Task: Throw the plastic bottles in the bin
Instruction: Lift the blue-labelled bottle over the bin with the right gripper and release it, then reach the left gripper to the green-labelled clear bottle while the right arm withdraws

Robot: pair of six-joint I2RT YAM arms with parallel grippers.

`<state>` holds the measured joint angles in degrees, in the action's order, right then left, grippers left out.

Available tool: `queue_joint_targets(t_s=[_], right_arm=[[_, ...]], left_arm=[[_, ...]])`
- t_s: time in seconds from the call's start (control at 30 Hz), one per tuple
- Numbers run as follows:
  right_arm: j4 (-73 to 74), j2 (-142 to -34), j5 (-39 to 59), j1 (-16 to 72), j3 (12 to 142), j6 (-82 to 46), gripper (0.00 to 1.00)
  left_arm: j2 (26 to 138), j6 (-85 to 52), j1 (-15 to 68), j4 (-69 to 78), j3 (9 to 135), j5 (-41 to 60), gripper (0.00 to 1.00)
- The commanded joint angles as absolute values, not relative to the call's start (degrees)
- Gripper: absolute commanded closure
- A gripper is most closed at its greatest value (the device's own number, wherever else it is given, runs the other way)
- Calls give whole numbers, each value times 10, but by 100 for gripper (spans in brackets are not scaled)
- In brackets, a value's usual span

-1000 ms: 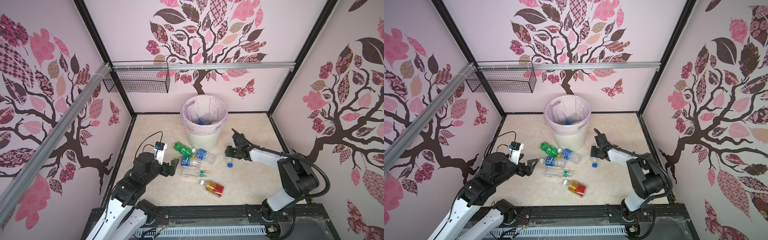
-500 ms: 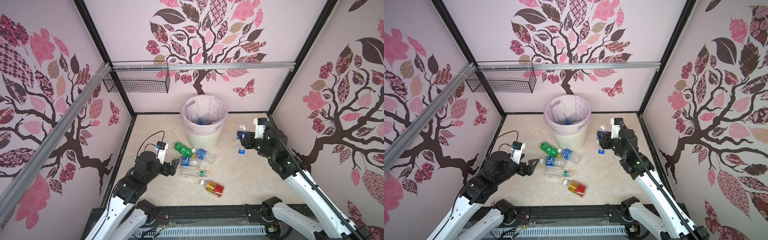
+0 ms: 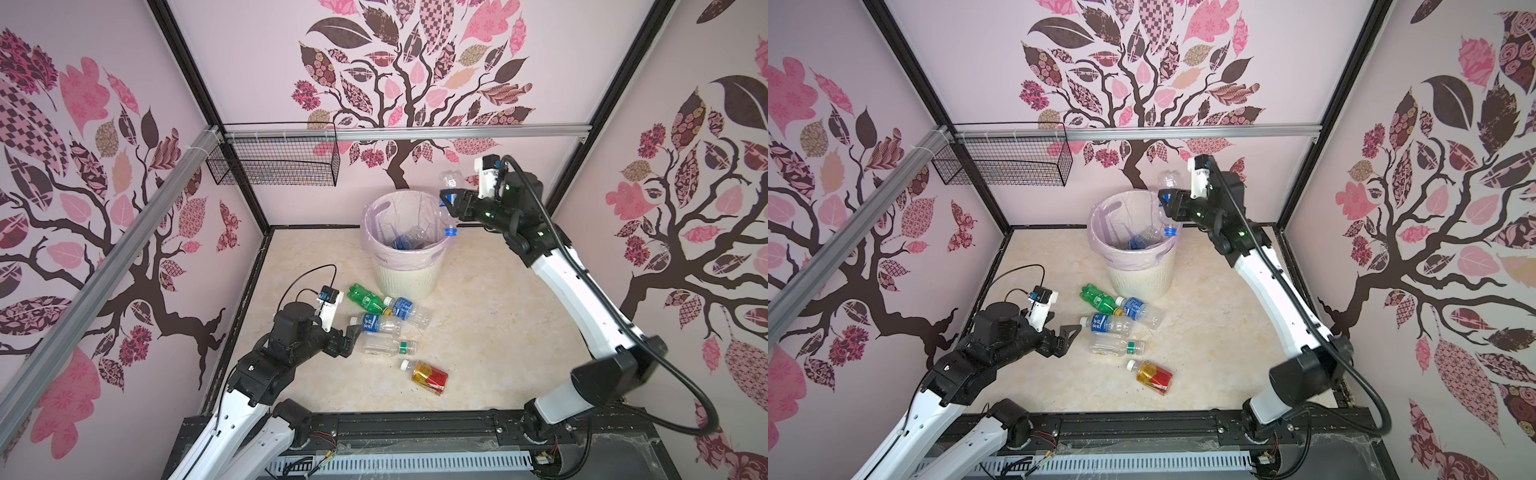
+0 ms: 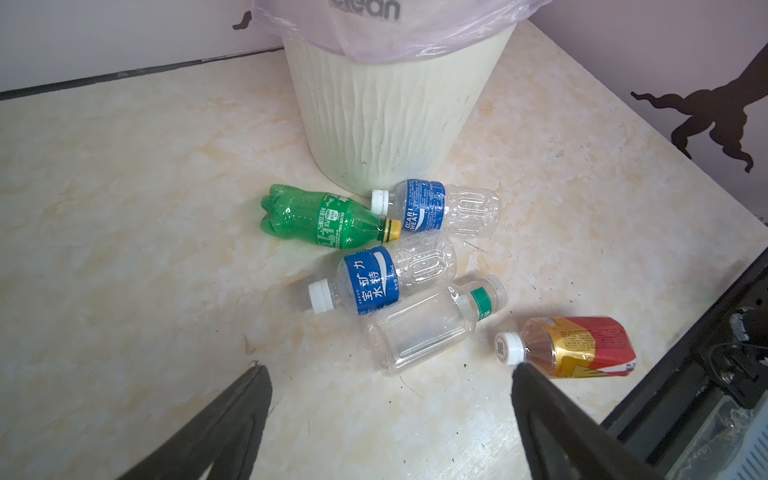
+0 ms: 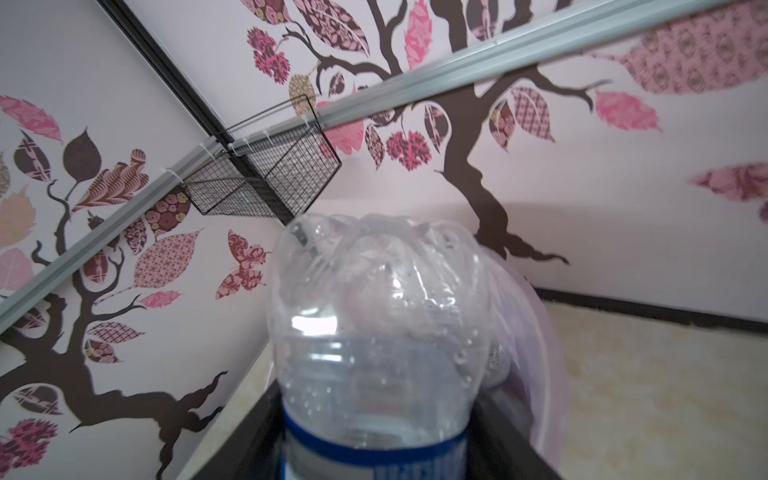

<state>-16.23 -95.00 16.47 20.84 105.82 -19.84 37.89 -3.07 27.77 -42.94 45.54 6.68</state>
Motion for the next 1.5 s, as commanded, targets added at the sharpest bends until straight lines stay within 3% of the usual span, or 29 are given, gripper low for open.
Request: queue_joint_targets(t_s=[0.0,0.1,0.3,0.67,0.93,1.47], right_arm=[[-252,-1024,182,216,1150,-181,21],[-276,-1023,176,216,1151,-157,14],[-219,-874,151,211,986,-139,9],[-199,-550,54,194,578,-184,5],[-156,-463,73,192,341,-295,4],[-125,-447,79,192,311,-315,3]], left_arm=[[388,0,276,-438,492,100,6],[402,16,276,-443,497,105,6],[434,72,276,-451,499,138,8],[527,227,298,-503,524,188,8],[662,322,324,-457,524,209,11],[780,368,339,-408,520,180,11]])
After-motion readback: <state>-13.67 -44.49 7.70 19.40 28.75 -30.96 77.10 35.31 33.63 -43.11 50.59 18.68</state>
